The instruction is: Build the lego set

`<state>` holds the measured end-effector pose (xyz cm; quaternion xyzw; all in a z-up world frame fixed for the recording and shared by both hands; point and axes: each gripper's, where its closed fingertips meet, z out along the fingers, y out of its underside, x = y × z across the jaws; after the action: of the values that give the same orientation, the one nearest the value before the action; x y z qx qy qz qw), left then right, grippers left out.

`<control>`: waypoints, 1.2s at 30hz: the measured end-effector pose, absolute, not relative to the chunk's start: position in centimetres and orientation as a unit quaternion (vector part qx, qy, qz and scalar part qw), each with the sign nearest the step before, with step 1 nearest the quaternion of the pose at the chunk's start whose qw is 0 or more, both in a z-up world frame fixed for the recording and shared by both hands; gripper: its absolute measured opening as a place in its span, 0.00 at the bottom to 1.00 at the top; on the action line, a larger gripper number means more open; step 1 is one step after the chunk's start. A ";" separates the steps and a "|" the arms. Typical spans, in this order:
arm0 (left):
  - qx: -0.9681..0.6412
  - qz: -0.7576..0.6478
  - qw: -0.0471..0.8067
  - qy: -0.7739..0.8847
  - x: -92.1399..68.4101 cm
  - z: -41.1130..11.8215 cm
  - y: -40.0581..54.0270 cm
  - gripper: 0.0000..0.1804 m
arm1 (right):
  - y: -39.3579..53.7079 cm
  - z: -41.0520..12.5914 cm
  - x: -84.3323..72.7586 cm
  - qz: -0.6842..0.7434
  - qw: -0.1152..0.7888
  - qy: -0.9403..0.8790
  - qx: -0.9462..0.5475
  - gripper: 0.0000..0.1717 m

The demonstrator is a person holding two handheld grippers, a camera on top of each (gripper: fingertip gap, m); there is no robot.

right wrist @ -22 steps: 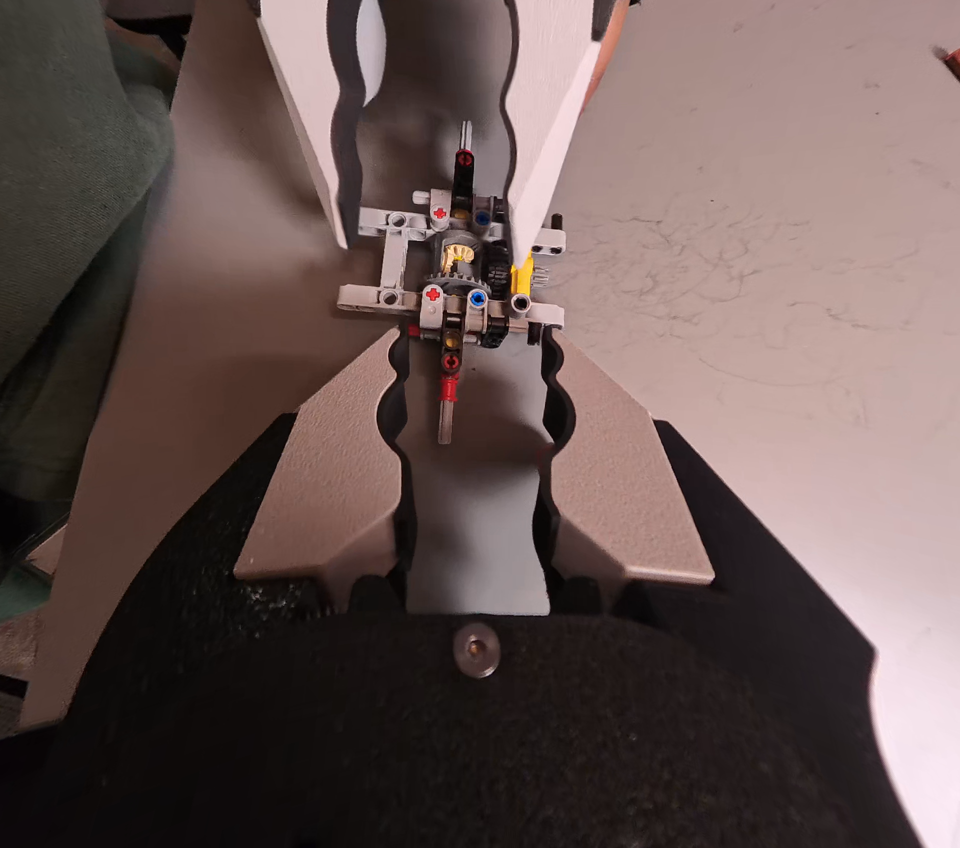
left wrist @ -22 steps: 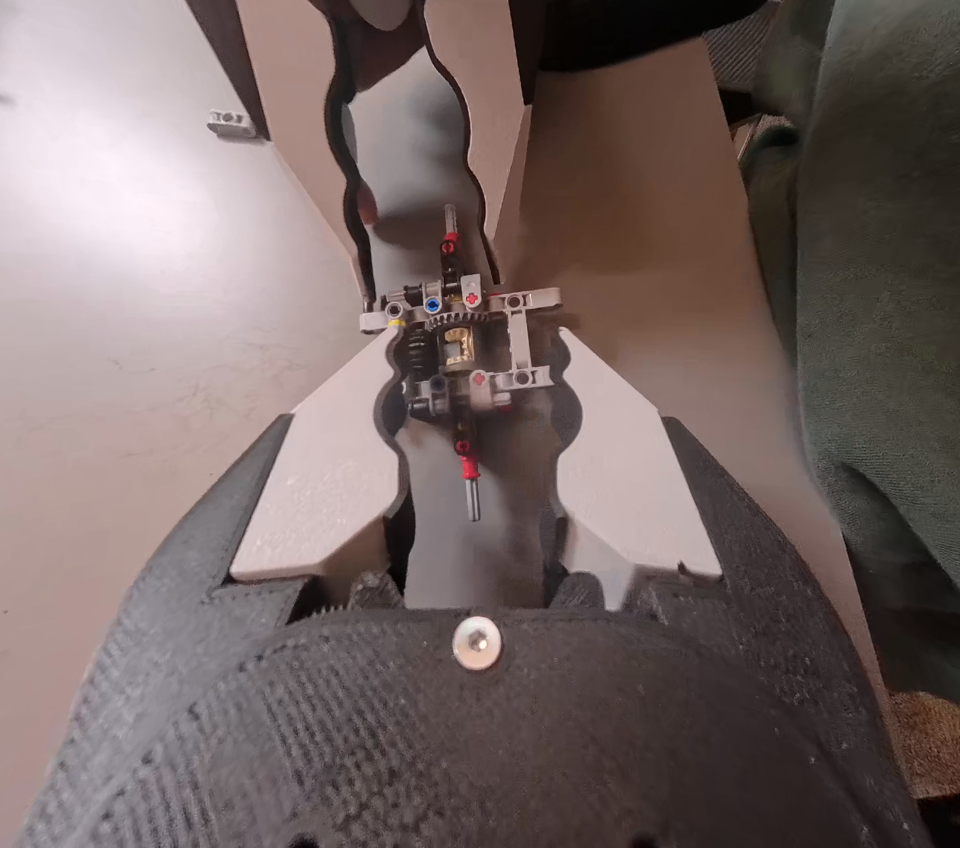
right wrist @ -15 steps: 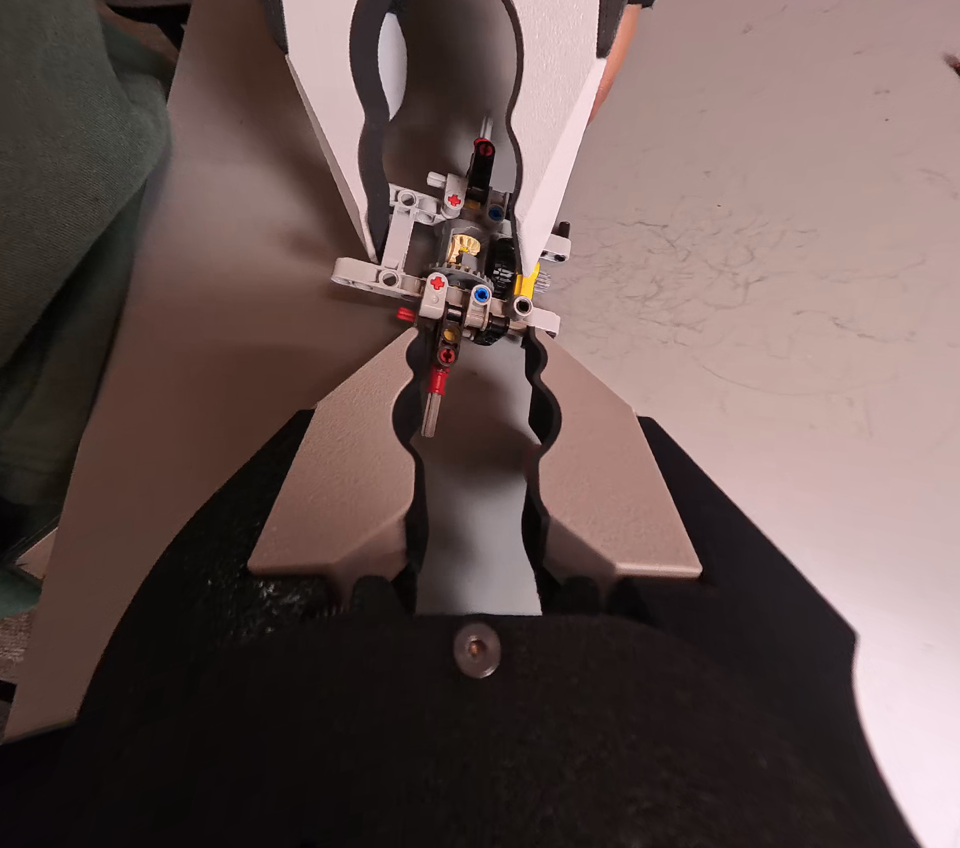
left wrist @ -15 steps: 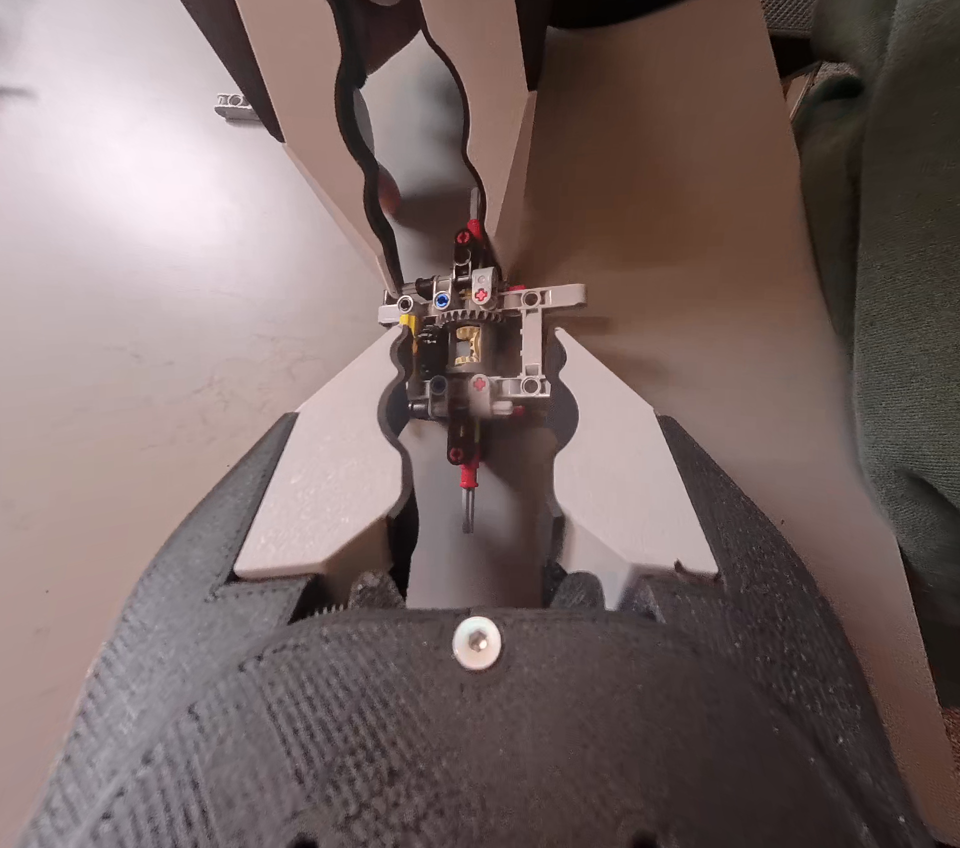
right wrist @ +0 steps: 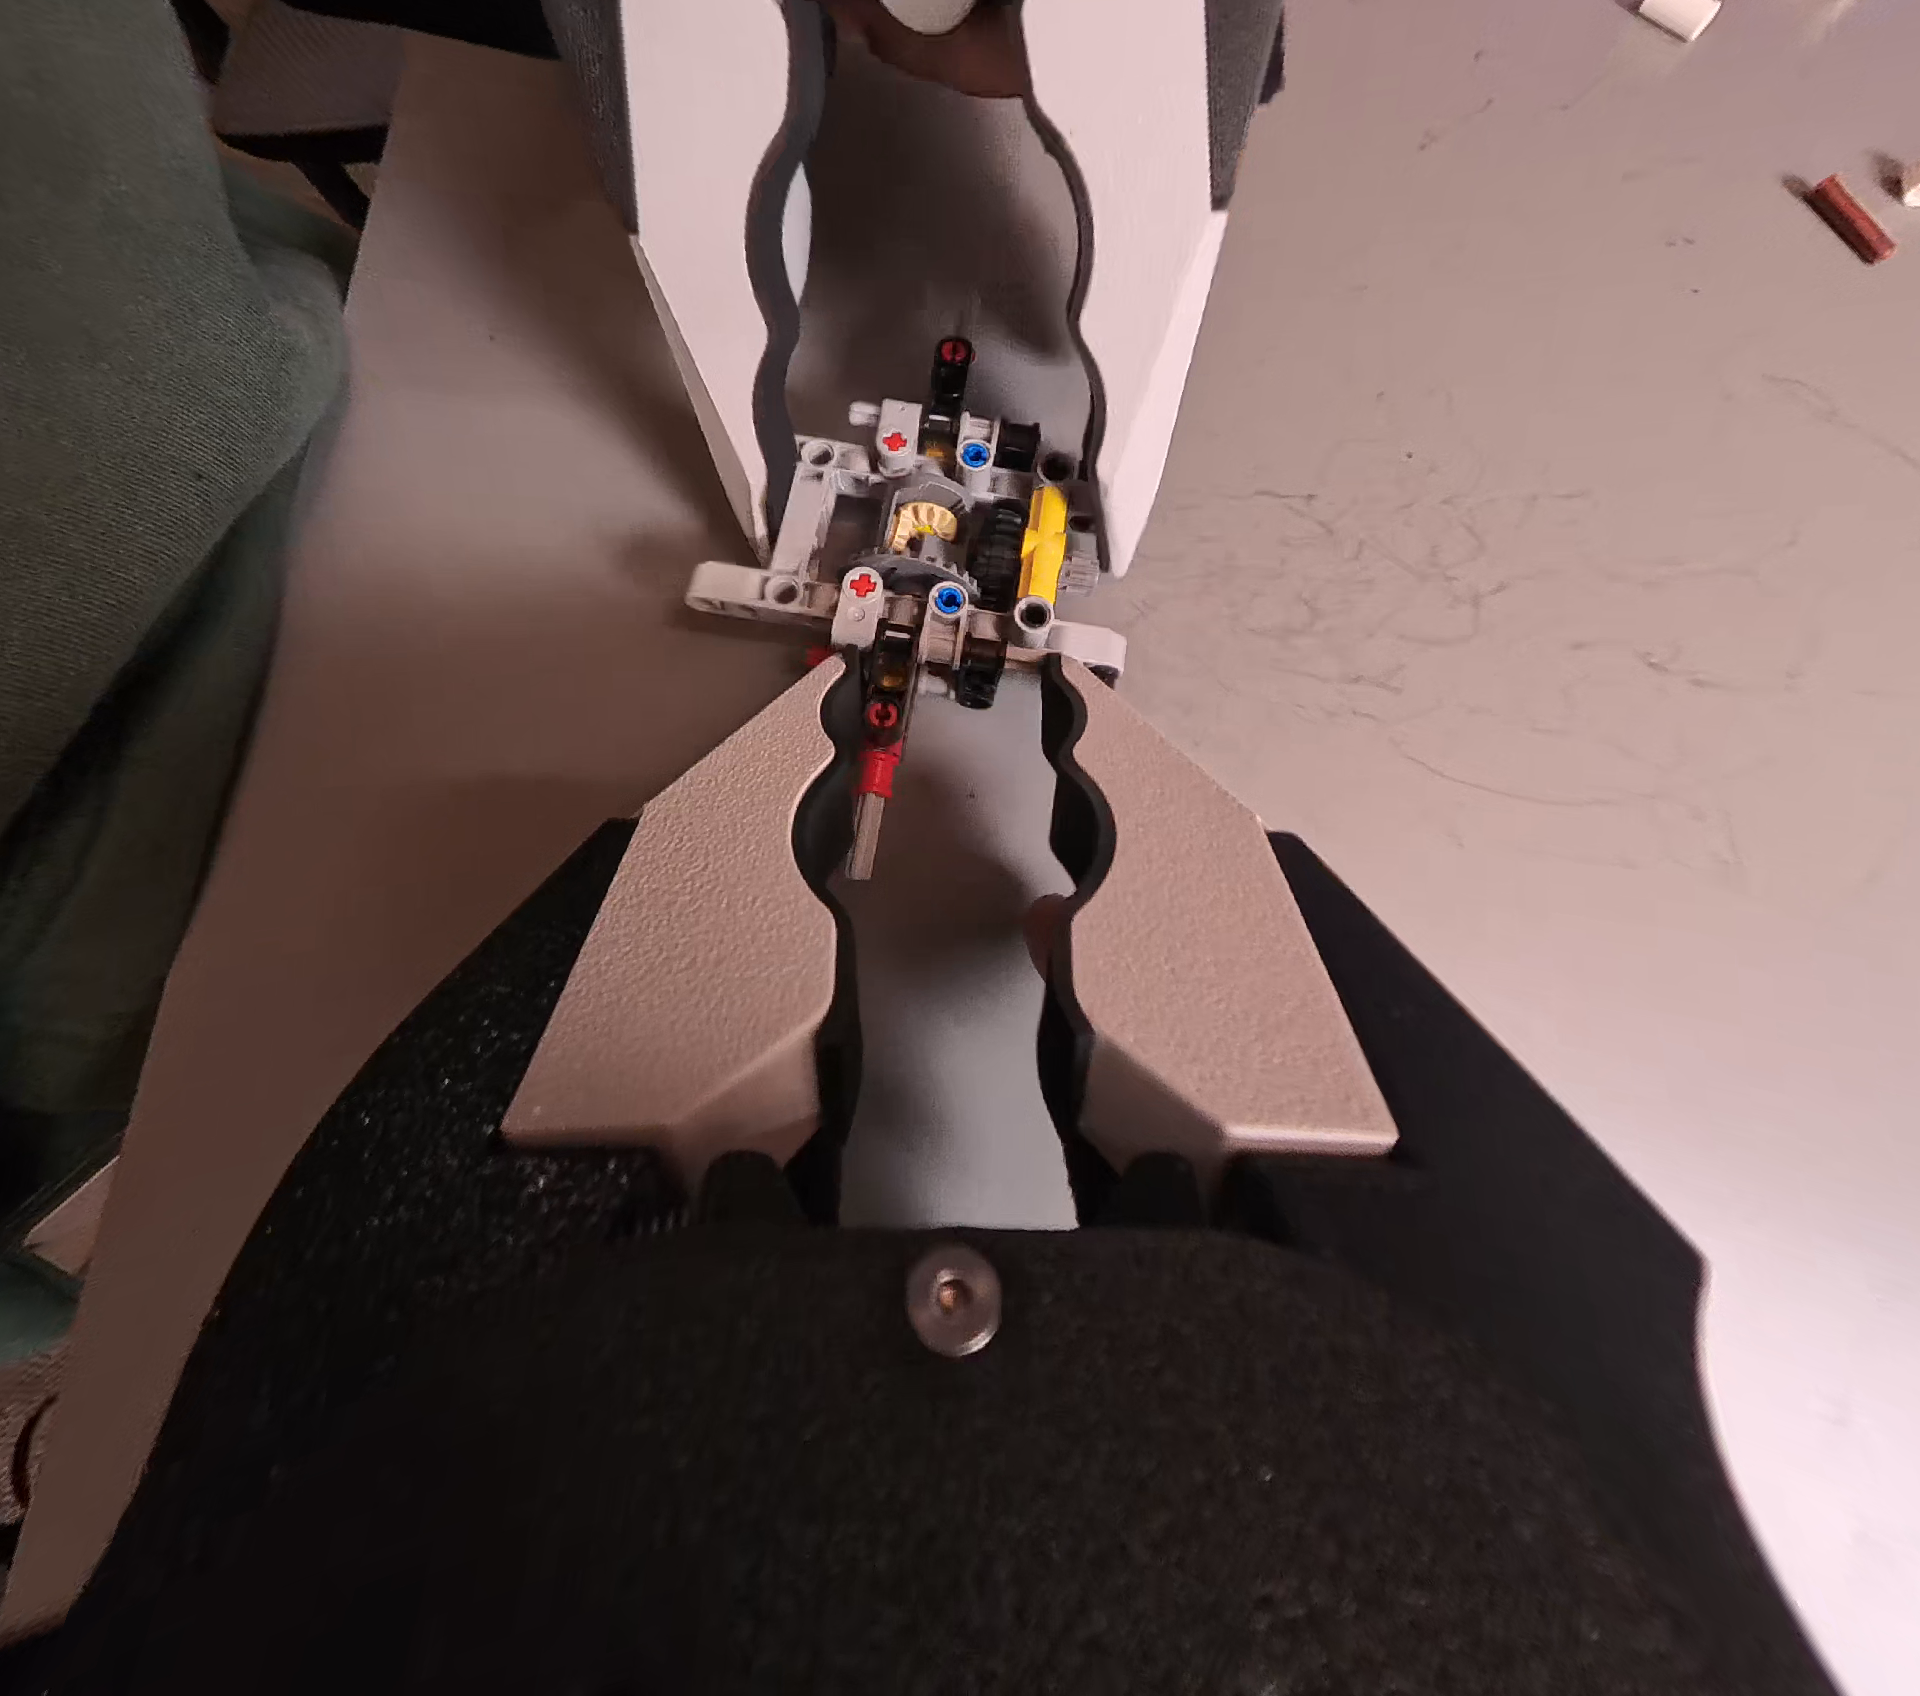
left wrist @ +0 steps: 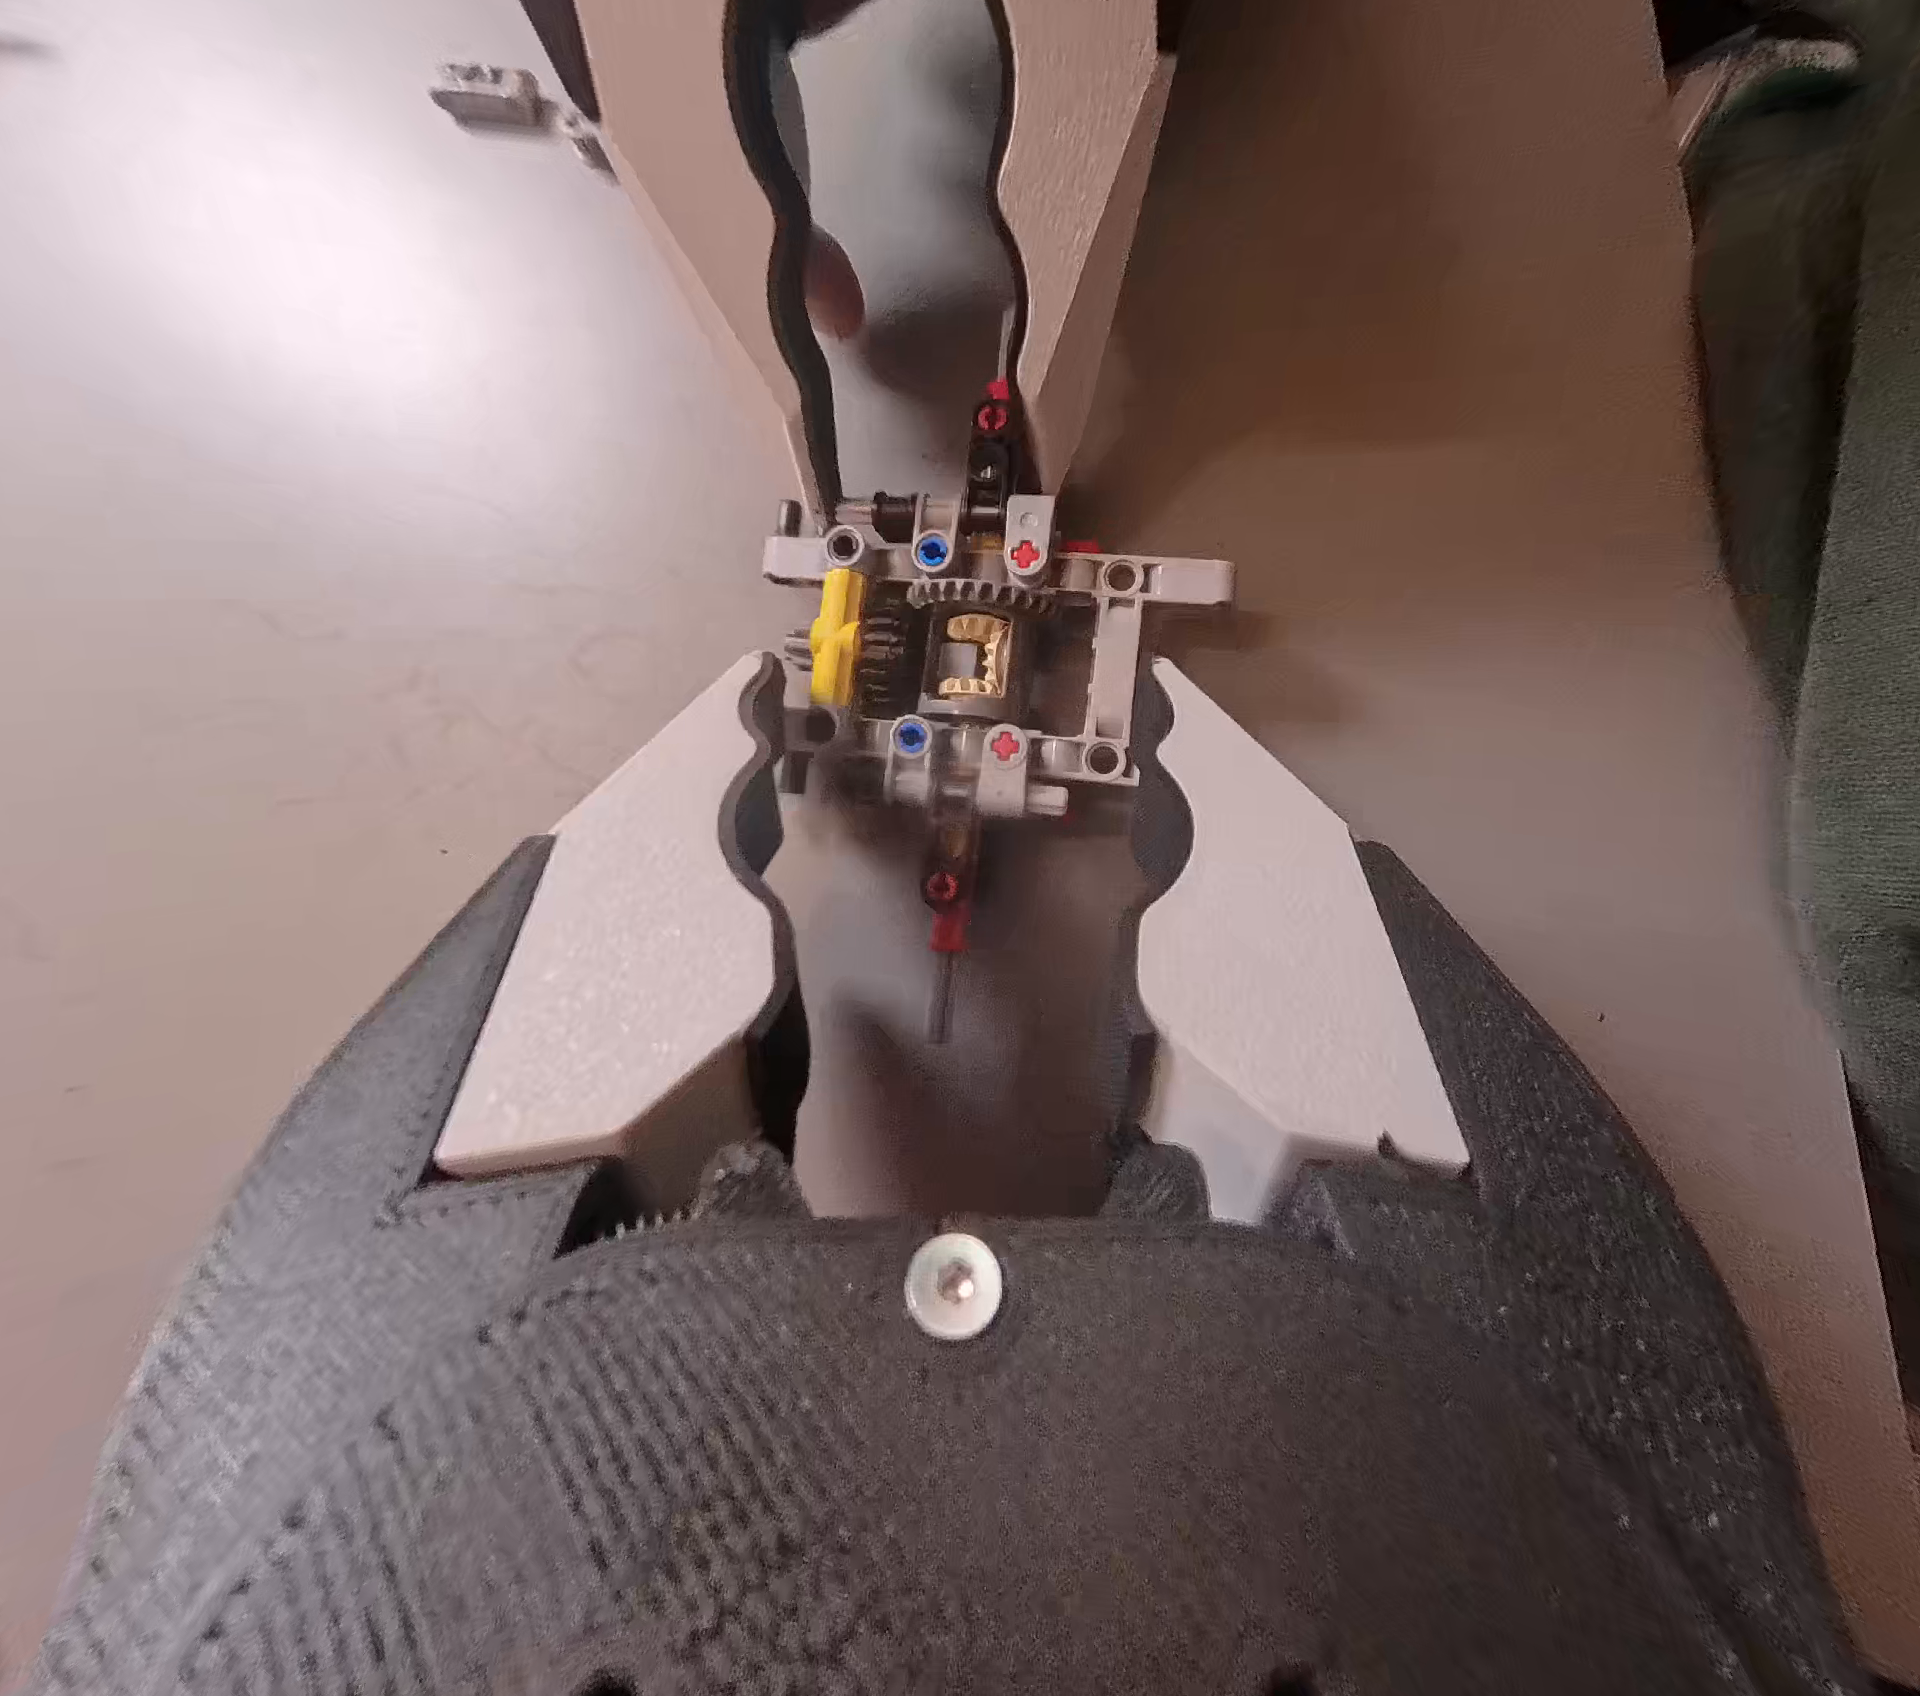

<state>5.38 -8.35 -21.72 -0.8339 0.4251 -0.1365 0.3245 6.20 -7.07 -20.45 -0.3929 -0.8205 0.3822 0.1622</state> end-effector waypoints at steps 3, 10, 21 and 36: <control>-0.834 -0.135 0.327 0.423 5.4 -21.9 -8.2 0.37 | -6.8 -20.5 6.1 0.375 0.167 -0.821 -0.397 0.19; -0.827 -0.134 0.351 0.417 5.6 -21.9 -8.1 0.36 | -6.8 -20.4 6.2 0.381 0.185 -0.810 -0.406 0.18; -0.823 -0.148 0.352 0.420 5.8 -22.0 -8.3 0.37 | -7.1 -20.4 6.4 0.361 0.216 -0.822 -0.385 0.18; -0.812 -0.163 0.358 0.432 5.9 -21.9 -8.5 0.37 | -7.4 -20.4 6.5 0.377 0.205 -0.821 -0.377 0.19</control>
<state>5.93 -8.52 -21.91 -0.8115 0.4321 -0.1626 0.3582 6.48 -7.41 -20.43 -0.3772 -0.8208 0.3769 0.2050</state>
